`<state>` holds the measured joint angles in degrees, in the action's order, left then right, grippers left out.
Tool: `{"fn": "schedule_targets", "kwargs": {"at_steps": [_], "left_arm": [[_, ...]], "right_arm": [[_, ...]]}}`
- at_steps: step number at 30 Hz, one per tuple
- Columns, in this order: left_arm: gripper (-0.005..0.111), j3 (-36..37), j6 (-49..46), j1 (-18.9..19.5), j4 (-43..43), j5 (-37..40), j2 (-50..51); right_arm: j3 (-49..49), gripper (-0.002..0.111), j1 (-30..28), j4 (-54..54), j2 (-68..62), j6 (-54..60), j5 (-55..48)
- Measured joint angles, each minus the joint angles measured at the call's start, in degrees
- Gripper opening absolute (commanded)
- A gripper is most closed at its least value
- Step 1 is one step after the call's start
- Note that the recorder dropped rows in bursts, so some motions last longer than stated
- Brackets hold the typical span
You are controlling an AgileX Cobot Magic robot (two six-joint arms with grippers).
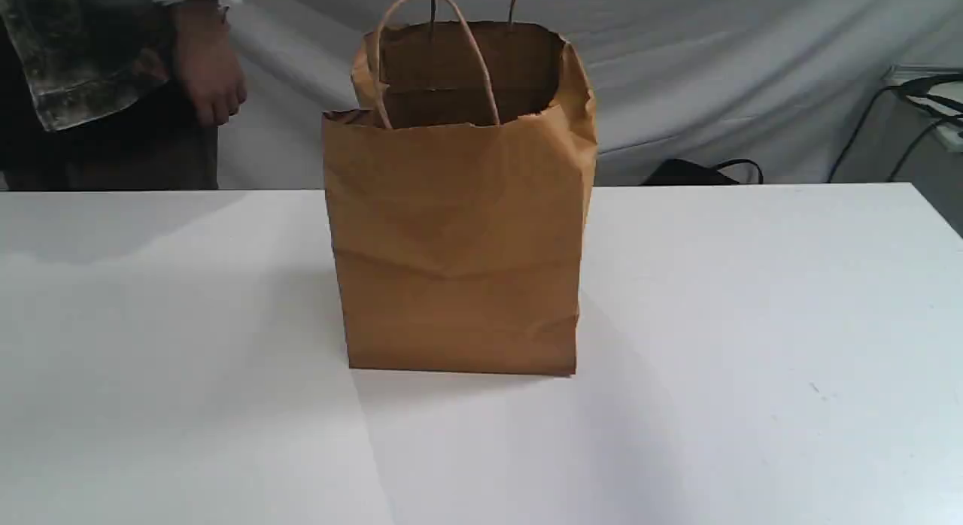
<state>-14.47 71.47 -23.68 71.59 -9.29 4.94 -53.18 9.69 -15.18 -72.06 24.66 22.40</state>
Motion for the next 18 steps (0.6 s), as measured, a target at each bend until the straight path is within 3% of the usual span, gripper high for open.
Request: {"fn": "schedule_targets", "kwargs": {"at_steps": [4,9,13,18], "left_arm": [[0.069,3.74,-5.28,0.00,-4.13,-3.75,-4.11],[0.069,8.85,-15.38,0.00,-11.17,-11.80,-4.64],[0.069,12.31,-25.62,0.00,-22.36,-12.63,-4.77],[0.069,14.21,-39.91,0.00,-42.98,-11.42,-4.77]], "right_arm": [[8.57,0.038,0.00,-1.14,3.18,-1.89,14.98],[15.37,0.030,0.00,-1.39,4.75,-5.24,24.05],[20.55,0.017,0.00,-4.76,5.32,-9.92,32.83],[27.41,0.001,0.00,-9.90,6.46,-13.51,44.36]]}}
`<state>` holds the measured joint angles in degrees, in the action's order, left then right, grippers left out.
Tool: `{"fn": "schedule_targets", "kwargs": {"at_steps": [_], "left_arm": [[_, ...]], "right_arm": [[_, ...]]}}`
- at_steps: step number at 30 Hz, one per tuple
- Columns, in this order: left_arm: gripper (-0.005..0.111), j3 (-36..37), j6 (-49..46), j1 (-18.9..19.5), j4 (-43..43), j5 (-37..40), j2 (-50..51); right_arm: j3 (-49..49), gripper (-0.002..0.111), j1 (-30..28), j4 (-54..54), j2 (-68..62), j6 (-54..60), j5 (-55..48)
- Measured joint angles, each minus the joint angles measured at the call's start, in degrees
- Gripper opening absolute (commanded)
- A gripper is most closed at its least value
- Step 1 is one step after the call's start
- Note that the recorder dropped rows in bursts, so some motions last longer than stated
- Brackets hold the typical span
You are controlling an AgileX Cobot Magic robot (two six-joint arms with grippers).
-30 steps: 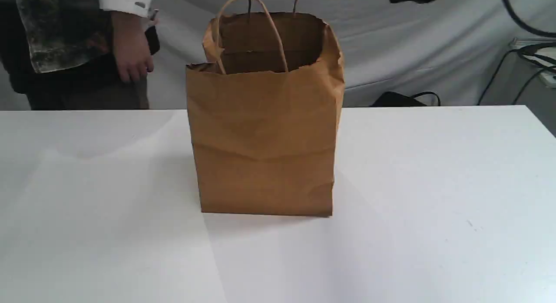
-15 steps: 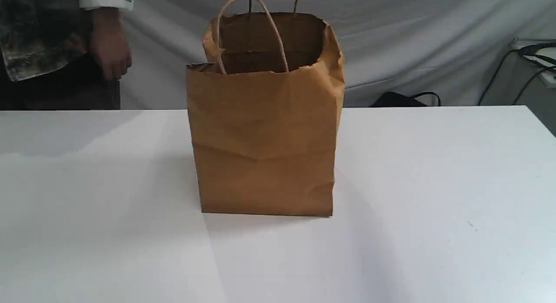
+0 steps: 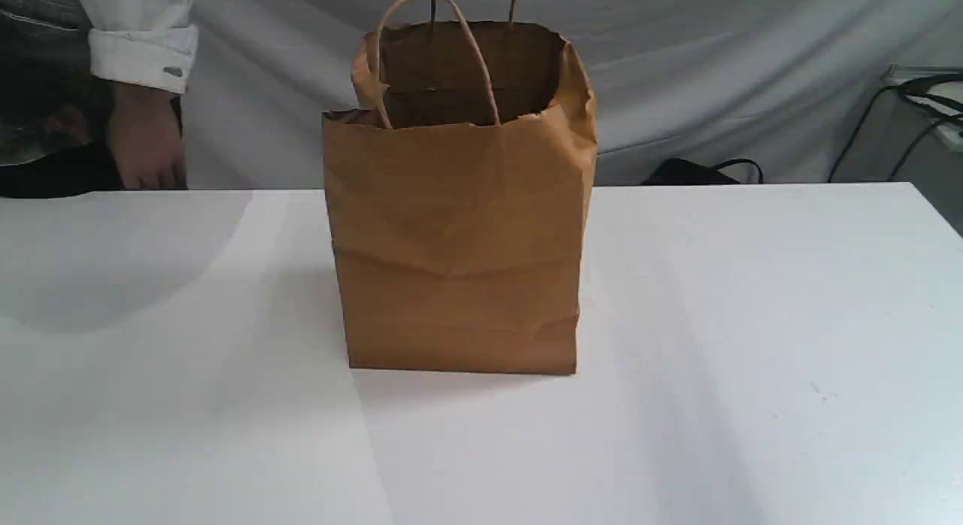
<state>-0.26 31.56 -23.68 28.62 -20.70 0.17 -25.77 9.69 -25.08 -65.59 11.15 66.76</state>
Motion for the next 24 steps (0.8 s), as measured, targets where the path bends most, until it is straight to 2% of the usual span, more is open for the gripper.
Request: {"fn": "schedule_targets", "kwargs": {"at_steps": [5,11,15,20,24], "left_arm": [[0.069,0.00,-6.68,0.00,-7.56,1.08,0.00],[0.069,0.00,-7.57,0.00,-8.46,3.58,0.00],[0.069,0.00,-7.57,0.00,-7.88,8.40,0.00],[0.069,0.00,-7.57,0.00,-7.75,14.41,0.00],[0.069,0.00,-7.57,0.00,-7.75,16.16,0.00]], "right_arm": [[6.05,0.000,0.00,-3.12,0.26,-1.94,2.38],[9.37,0.000,0.00,-15.64,0.26,-7.56,2.48],[10.44,0.000,0.00,-19.40,0.26,-11.81,2.59],[10.58,0.000,0.00,-12.61,0.36,-12.72,2.59],[10.58,0.000,0.00,5.75,0.36,-12.83,1.36]]}}
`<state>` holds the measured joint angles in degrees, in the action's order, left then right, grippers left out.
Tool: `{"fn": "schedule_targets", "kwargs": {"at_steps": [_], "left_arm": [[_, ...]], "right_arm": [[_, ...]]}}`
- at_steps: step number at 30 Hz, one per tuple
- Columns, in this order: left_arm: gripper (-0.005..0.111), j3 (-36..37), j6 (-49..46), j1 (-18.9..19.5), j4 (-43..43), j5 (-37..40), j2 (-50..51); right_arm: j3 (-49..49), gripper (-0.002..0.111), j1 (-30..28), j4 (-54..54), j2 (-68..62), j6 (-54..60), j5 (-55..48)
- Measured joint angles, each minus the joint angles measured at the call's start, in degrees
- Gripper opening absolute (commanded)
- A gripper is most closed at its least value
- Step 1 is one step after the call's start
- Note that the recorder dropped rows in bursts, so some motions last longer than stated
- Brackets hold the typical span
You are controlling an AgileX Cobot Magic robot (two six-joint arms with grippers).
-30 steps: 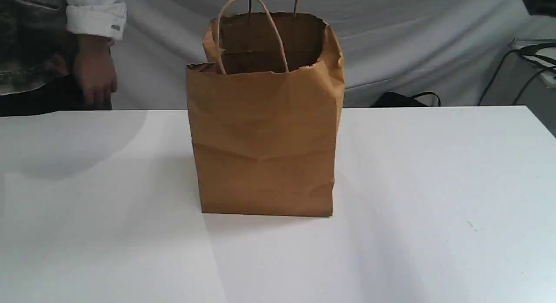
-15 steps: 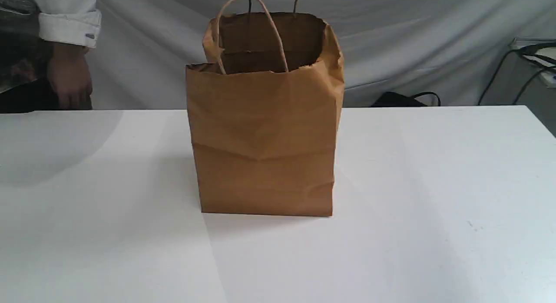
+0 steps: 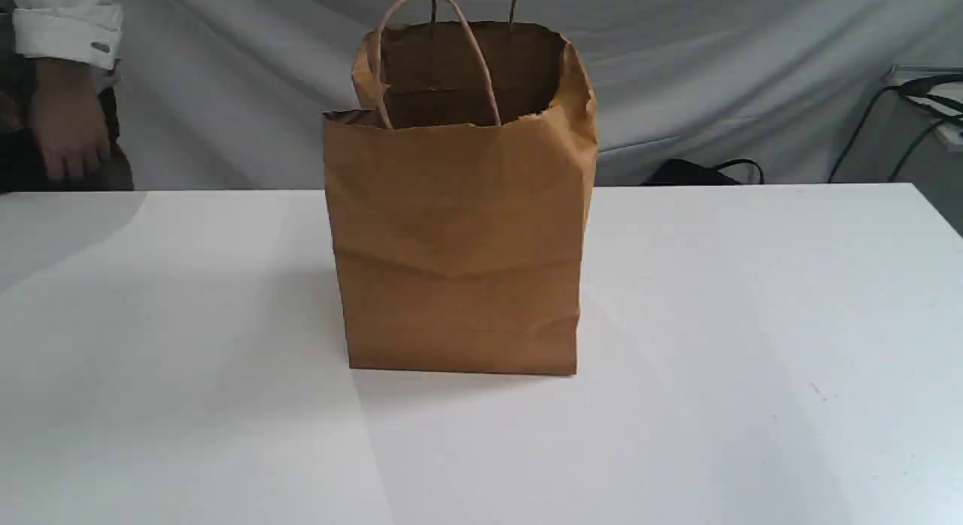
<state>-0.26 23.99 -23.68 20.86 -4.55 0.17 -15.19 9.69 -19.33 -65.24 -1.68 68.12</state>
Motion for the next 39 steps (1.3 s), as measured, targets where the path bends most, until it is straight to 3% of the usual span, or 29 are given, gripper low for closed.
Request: {"fn": "schedule_targets", "kwargs": {"at_steps": [5,8,18,36,39], "left_arm": [[0.069,0.00,0.00,0.00,0.00,0.11,0.00],[0.069,0.00,0.00,0.00,0.00,0.11,0.00],[0.069,0.00,-0.10,0.00,0.00,0.11,0.00],[0.069,0.00,-0.10,0.00,0.58,0.11,0.00],[0.069,0.00,-0.10,0.00,1.70,0.11,0.00]], "right_arm": [[0.00,0.000,0.00,26.20,-0.42,-3.33,-3.24],[0.00,0.000,0.00,35.36,-1.75,-8.13,-5.10],[0.13,0.000,0.00,41.81,-3.08,-38.23,-20.09],[0.13,0.000,0.00,42.48,-2.95,-42.31,-21.23],[0.13,0.000,0.00,44.44,0.76,-44.32,-25.32]]}}
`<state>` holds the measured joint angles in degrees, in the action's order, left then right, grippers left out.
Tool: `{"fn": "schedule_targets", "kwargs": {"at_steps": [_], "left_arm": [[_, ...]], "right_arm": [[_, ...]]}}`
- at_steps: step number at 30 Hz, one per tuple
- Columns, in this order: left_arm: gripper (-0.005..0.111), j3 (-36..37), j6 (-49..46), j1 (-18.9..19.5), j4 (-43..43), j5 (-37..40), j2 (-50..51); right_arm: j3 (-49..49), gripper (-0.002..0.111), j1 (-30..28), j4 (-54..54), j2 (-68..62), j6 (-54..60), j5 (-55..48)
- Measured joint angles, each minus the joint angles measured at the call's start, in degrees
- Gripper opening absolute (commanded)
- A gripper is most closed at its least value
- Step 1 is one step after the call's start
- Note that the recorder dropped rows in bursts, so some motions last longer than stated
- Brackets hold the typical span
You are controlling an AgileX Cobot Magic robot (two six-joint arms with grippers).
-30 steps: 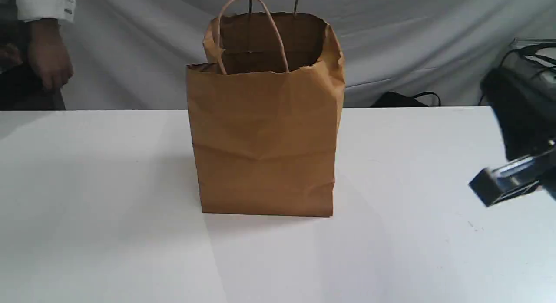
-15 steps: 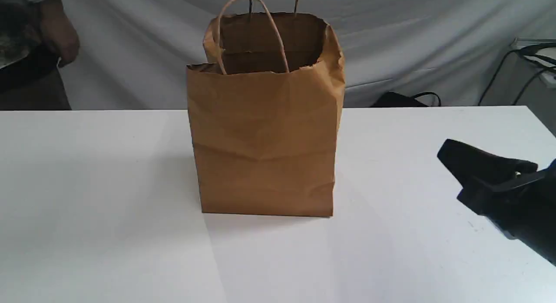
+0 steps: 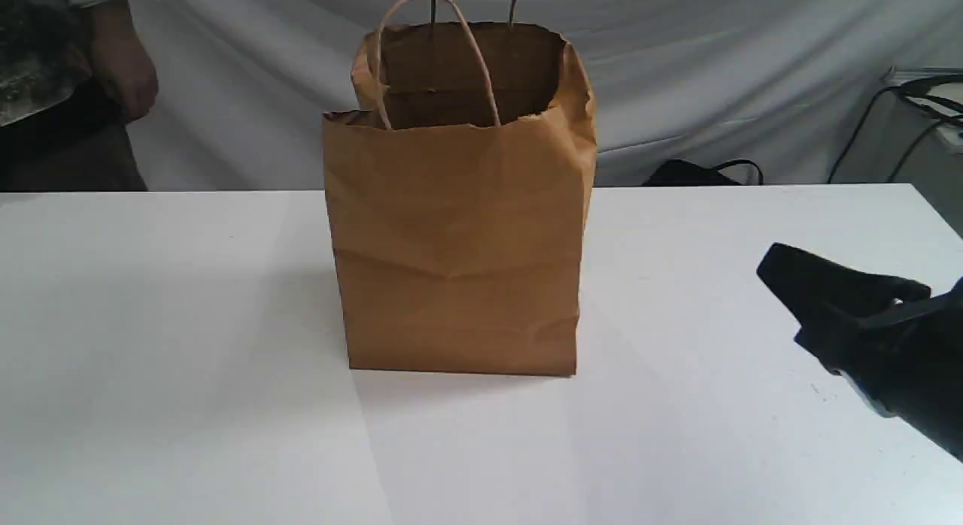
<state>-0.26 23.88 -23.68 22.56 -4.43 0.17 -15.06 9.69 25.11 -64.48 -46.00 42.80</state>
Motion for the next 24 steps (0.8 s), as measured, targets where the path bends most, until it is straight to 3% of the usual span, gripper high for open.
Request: {"fn": "schedule_targets", "kwargs": {"at_steps": [10,17,24], "left_arm": [[0.069,0.00,-0.10,0.00,0.51,0.00,0.00],[0.069,0.00,-0.10,0.00,0.51,0.00,0.00],[0.069,0.00,-0.10,0.00,0.51,0.00,0.00]], "right_arm": [[1.34,0.000,0.00,3.53,29.31,0.54,-28.29],[10.43,0.000,0.00,2.57,47.47,7.51,-31.87],[14.90,0.000,0.00,-4.65,56.03,13.73,-37.40]]}}
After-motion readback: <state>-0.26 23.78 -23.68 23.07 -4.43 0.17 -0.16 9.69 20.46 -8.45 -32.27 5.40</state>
